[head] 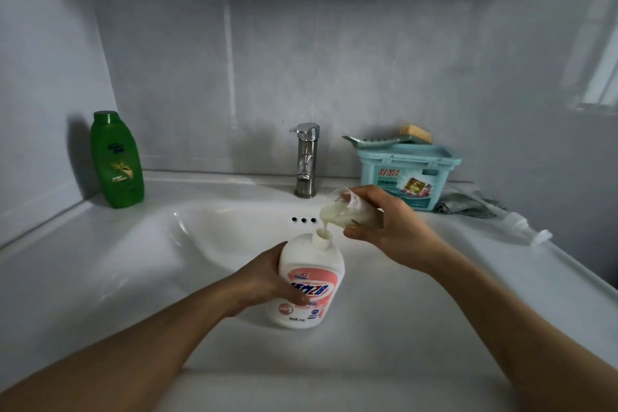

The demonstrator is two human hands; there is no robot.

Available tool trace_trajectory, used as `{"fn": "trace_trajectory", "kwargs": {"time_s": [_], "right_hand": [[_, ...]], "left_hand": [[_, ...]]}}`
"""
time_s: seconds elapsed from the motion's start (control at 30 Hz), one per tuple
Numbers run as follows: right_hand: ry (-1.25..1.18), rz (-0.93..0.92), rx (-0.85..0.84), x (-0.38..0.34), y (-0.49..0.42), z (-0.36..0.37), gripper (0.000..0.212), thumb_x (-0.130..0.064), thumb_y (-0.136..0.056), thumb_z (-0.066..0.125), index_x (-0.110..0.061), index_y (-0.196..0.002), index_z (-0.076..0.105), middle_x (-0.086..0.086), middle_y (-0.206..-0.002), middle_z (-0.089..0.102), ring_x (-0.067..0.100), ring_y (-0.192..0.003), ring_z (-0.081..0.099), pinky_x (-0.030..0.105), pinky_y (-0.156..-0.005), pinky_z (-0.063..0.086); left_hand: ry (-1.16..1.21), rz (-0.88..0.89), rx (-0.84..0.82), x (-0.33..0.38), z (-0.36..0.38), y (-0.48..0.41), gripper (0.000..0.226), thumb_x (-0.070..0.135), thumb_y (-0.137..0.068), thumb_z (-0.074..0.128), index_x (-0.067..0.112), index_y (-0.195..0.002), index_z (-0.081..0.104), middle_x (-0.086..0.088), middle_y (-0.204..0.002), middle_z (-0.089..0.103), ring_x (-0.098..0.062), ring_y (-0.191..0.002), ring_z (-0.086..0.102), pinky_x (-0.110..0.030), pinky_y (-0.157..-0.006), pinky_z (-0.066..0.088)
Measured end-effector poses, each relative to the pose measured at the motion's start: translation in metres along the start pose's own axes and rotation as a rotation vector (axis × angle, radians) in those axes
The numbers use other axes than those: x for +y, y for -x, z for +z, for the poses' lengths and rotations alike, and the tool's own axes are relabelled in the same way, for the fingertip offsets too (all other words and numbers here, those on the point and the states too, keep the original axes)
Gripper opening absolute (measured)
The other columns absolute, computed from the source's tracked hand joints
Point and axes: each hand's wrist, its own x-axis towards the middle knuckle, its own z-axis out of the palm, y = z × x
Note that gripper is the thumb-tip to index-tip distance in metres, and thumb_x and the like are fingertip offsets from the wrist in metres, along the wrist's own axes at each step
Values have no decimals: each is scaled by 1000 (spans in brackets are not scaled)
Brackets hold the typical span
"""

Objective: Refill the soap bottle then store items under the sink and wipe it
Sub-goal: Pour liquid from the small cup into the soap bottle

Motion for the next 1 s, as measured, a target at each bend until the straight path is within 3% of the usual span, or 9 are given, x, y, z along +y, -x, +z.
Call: {"fn": "trace_trajectory", "kwargs": {"time_s": [0.37, 1.0], "right_hand": [[-14, 8, -8, -1, 1, 0, 53, -20, -77, 74, -26, -123, 49, -10, -110, 54, 8, -97, 54, 20, -81, 46], [-14, 8, -17, -1, 1, 0, 55, -21, -76, 75, -25, -124, 49, -12, -107, 55, 8, -96, 55, 23, -84, 48]], "left_hand": [[-21, -6, -13, -1, -1, 0, 71, -1, -59, 86, 25, -119, 56, 2, -104, 73, -18, -101, 68, -43, -93, 54], [-35, -5, -2, 0, 0, 2, 71, -3, -60, 85, 25, -119, 56, 2, -105, 73, -17, -101, 67, -39, -92, 54]]}}
